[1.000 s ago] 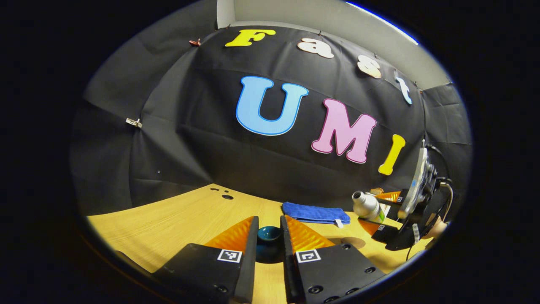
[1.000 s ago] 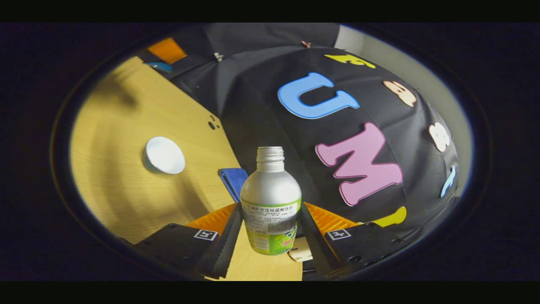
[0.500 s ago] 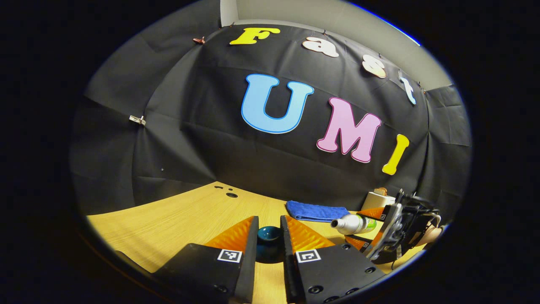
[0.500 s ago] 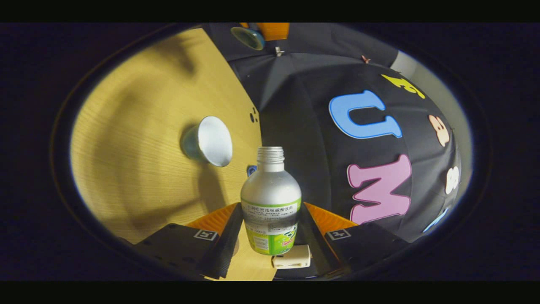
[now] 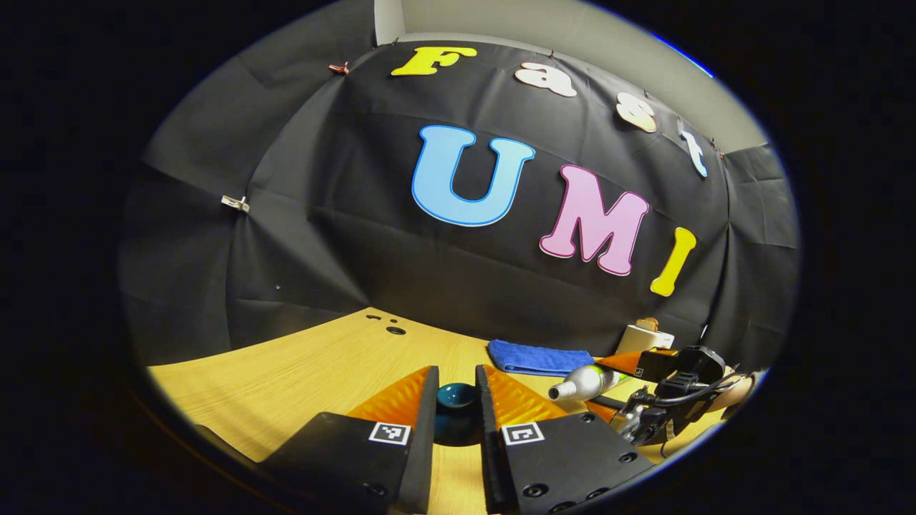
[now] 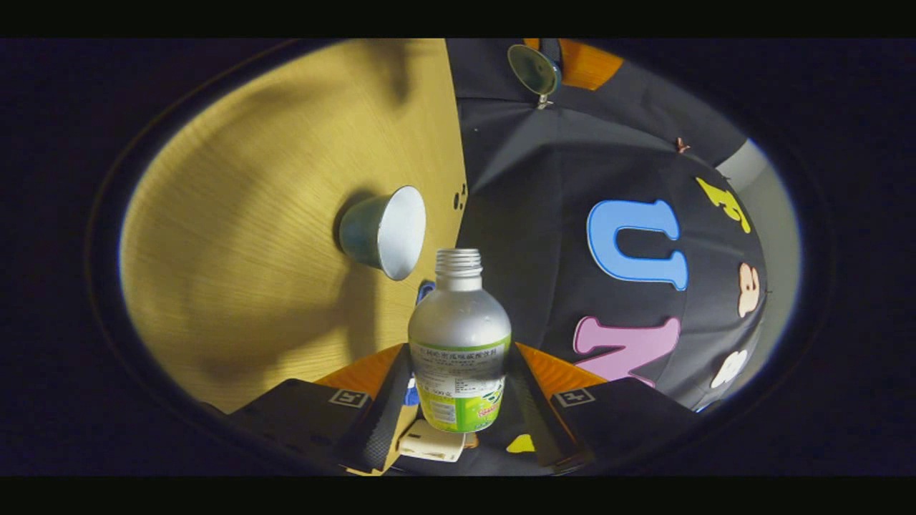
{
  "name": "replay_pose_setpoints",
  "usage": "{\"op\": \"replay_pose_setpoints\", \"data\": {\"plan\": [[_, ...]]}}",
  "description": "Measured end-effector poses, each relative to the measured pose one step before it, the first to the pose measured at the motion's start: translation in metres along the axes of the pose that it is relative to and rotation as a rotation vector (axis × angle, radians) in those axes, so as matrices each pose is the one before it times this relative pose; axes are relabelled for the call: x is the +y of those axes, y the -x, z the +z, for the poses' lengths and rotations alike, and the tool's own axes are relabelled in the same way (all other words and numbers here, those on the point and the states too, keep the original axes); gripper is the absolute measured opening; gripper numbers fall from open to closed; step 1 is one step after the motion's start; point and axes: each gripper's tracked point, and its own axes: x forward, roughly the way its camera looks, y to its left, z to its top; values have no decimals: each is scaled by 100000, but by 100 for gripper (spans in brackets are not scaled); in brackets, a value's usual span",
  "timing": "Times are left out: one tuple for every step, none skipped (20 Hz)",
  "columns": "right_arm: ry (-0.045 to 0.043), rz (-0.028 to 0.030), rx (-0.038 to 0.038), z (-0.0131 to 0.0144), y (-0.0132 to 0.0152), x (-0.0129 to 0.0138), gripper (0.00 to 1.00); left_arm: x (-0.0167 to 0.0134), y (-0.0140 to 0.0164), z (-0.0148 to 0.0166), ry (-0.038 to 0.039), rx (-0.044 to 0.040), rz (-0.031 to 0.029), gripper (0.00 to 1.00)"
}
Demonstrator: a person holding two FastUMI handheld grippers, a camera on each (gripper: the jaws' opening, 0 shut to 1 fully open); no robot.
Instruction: Open the teacup lid with one hand, grasp the water bottle and pour water into the teacup with the other hand; after pouring, place the water bottle on the coaster and then close the teacup lid.
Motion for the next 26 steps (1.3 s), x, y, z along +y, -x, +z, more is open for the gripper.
{"op": "replay_pose_setpoints", "data": {"plan": [[1780, 17, 133, 77, -37, -104, 78, 92, -5, 44, -95, 13, 47, 32], [1570, -18, -1, -114, 41, -4, 78, 48, 40, -68, -218, 114, 198, 32], [1277, -69, -322, 70, -156, 26, 78, 12, 33, 174, -169, 49, 74, 32], [1044, -101, -111, 51, 46, -15, 78, -36, -8, -26, -47, -88, -111, 32], [1129, 340, 172, -17, -35, 70, 78, 11, 86, 113, 55, -45, -24, 32], [1348, -8, 135, -106, -8, 42, 78, 30, -81, -114, 17, 43, 18, 32], [1514, -174, 50, 20, -100, -103, 78, 26, 9, 30, 178, 60, -2, 32], [1286, -256, 392, -65, 6, 22, 78, -13, 11, 68, 59, -181, -58, 32], [1241, -644, 171, 45, 55, 22, 78, 23, 0, 97, -14, 94, 144, 32], [1587, -602, -140, 57, 47, 20, 74, 74, -26, -229, -143, 15, -120, 32], [2155, -786, -219, 75, -69, 23, 74, 3, 46, 48, -39, 10, -79, 32], [2468, -649, -79, -102, 101, 47, 78, 67, 0, -22, 8, 2, 97, 32], [2373, -308, -78, -130, -122, 130, 78, 111, 56, -4, 149, 92, 19, 32], [1752, -66, 181, -164, -10, 82, 82, -18, -47, -1, 291, 20, 67, 32], [1093, 29, 104, -92, -131, -111, 82, 6, -61, 135, 198, -19, -50, 32], [671, 39, 106, -125, -59, 36, 78, 70, -11, -135, -51, 67, 208, 32], [790, -69, 169, -142, -136, -158, 74, 1, -44, 18, -139, 67, 88, 32], [1127, -142, 162, -156, -11, -142, 78, 73, 35, -141, 42, 118, -90, 32], [1550, -638, 87, -32, -19, -205, 78, 15, 1, 29, 155, 70, 21, 32], [1843, -720, 43, -63, 45, -302, 78, 57, 26, -51, 73, 91, 46, 32], [1758, -606, 52, -331, -215, -598, 78, 11, 8, 46, -41, 5, 112, 32], [1633, 18, -40, -370, -264, -368, 78, -8, -26, -34, -49, 16, 111, 32], [821, 254, 194, 22, -70, 116, 78, 36, 28, 76, 49, -29, 14, 32], [613, 532, -79, -148, -279, -76, 78, -9, -23, 12, 43, -49, 44, 32], [905, 479, -192, -99, -40, -58, 78, 65, -33, 108, 27, -72, 109, 32], [1392, 3, 16, 34, 45, -80, 77, 29, 114, -72, -3, -57, -11, 32]]}}
